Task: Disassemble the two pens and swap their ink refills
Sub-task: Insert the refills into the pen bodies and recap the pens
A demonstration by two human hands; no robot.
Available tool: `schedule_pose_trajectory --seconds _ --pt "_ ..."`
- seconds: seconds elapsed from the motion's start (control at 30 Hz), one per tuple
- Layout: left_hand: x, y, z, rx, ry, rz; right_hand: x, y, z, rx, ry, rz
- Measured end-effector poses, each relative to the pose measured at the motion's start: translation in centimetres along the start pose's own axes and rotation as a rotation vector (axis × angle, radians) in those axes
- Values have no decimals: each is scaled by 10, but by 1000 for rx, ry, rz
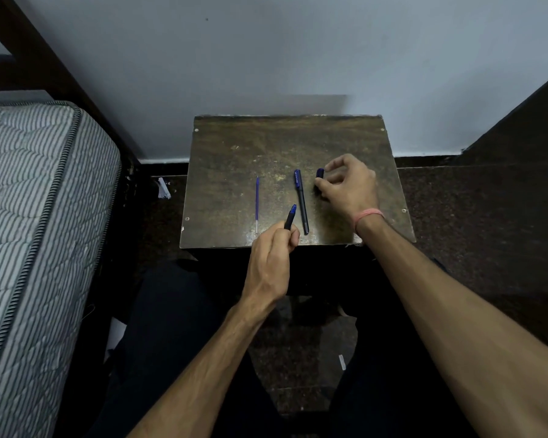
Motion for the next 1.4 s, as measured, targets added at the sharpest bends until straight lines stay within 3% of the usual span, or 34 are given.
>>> schedule_pose_trajectory --seconds 0.4,0.53,0.67,0.77,0.87,1.03,1.17,1.4 --pt "0 -7 -5 26 -11 85 -9 -7 8 7 77 88" --pt "7 -18 -9 -7 -53 114 -18 -17 52 -15 106 -112" --pt "23 -15 -11 56 -164 82 14 -11 124 0 -115 -363" --pt "36 -8 -9 87 -242 82 10 1 146 65 -27 -476" --pt "34 -6 -7 76 -199 114 -4 1 139 40 38 -515" --pt "19 -9 2 55 -98 76 11 2 132 13 -83 -644" --pt "26 -14 3 26 -104 35 17 8 129 41 -36 -692" --pt "42 -16 5 -37 -138 23 39 7 132 82 -169 -818"
Point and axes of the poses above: each hand's wrist, its own z-axis away from the middle knuckle, its own x-axis out of the palm, y = z × x, the point moved 10 cm from there along -z, towards the middle knuckle, and after that the axes turned 13 degrees about -y, right-handed, at the moved point
